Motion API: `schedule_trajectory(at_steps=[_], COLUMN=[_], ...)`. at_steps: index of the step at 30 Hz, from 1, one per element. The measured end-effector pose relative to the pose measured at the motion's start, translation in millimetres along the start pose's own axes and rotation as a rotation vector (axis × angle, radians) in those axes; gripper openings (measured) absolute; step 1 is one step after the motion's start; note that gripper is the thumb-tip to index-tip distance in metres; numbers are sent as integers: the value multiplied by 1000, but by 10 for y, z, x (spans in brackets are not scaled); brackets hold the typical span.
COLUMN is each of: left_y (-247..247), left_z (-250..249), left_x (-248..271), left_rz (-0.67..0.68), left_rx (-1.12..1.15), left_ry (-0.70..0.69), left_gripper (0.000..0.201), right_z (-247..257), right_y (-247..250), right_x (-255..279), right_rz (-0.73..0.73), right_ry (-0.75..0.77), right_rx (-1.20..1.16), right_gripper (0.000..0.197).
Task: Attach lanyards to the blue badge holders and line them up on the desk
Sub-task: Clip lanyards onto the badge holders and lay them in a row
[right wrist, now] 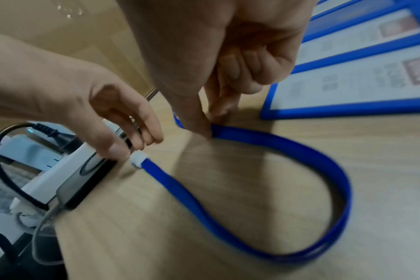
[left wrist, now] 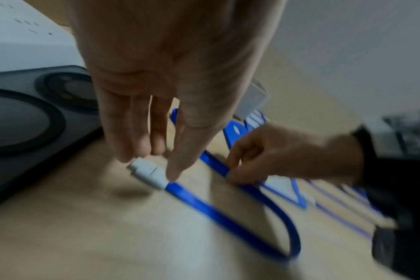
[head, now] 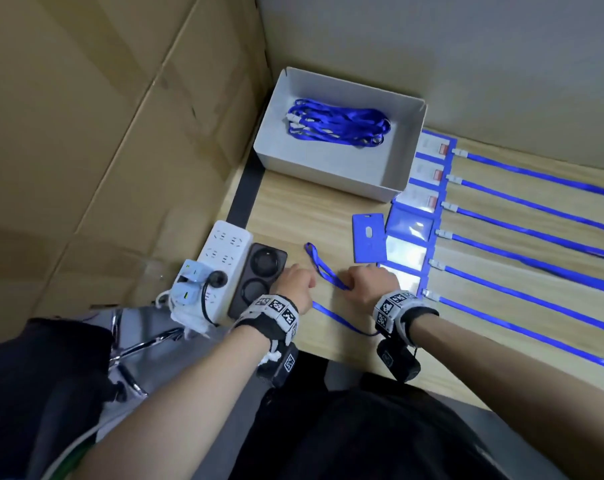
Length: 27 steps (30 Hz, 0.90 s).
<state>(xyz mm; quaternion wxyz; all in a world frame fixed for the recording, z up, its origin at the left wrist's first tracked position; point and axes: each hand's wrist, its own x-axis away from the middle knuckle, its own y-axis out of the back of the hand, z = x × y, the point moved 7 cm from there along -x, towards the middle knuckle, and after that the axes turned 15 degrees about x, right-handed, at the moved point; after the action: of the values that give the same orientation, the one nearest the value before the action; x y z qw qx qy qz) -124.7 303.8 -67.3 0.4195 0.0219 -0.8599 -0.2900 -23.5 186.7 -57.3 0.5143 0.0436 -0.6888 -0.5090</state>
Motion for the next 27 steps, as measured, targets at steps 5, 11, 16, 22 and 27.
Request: schedule_trajectory(at_steps=[5,11,16,22,27], left_y=[-177,-141,-247,-529,-935], left_z=[-131,-141,-485,-1311,-1974], left_x=[89,83,149,125,140], left_rz=[-72,-54,-65,-25,73], left_rx=[-325,-310,-323,-206,-80], left_ry=[-123,-84,-140,-262,-351], left_gripper=[32,9,7,6,8], right_z=[-22,-581,-1210,-2160,-2916], right_y=[-50,-105,-128,-462,-990], right_x=[105,500,1017,1737,2359], right_rz=[-49,-127,-259,-382,-434], right_ry=[-61,-166,-290,-545,-758], right_rx=[-47,-322,-480,-660,-770], right_gripper=[20,16,13,23,28])
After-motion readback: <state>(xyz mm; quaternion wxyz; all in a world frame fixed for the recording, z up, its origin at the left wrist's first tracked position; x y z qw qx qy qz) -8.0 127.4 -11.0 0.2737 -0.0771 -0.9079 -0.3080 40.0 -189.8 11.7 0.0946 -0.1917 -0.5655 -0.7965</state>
